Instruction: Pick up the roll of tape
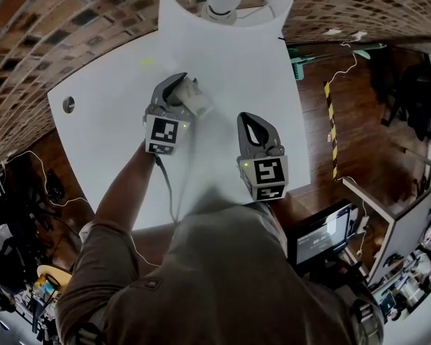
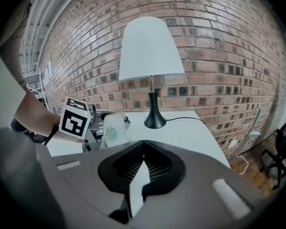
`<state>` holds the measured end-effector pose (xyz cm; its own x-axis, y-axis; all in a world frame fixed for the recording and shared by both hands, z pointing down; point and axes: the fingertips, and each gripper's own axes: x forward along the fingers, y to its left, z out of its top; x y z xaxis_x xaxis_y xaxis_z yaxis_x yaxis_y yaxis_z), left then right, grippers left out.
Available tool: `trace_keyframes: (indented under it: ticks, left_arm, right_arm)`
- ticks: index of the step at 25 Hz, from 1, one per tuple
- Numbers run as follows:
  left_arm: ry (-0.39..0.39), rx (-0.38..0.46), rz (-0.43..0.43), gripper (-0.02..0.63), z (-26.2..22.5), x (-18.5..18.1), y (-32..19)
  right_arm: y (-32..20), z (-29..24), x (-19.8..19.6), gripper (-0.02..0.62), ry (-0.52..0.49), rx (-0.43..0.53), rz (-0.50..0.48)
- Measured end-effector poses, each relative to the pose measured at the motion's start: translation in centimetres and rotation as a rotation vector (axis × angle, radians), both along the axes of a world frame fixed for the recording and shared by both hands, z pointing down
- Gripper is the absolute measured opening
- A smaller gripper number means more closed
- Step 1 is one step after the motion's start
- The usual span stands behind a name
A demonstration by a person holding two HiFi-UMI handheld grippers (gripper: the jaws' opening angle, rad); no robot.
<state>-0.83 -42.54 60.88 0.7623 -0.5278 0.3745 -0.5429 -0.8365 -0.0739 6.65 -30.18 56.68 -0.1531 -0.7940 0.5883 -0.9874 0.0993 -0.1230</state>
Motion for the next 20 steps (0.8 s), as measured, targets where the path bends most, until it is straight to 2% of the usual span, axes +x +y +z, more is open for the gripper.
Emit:
trace_keyframes:
  ticks: [4, 9, 14, 20]
  left_arm:
    - [0.007, -0.028, -0.037, 0.094, 0.1, -0.6, -0.2]
    - [0.035, -0.109, -0.11, 0.092, -0.4, -1.4, 0.2]
    - [0.055, -0.093, -0.147, 0.092, -0.8, -3.2, 0.7]
    - [0.074, -0.064, -0.179, 0.092, -4.0, -5.2, 2.3]
  right_arm:
    - [0.1, -0.1, -0.1, 0.014, 0.003, 0.003, -0.004]
    - [0.1, -0.4, -0.3, 0.015, 0.002, 0.011, -0.01]
    - [0.1, -1.1, -1.1, 0.015, -0.001, 0.029, -0.029]
    - [-0.2, -3.2, -2.6, 0.015, 0.0, 0.094, -0.064]
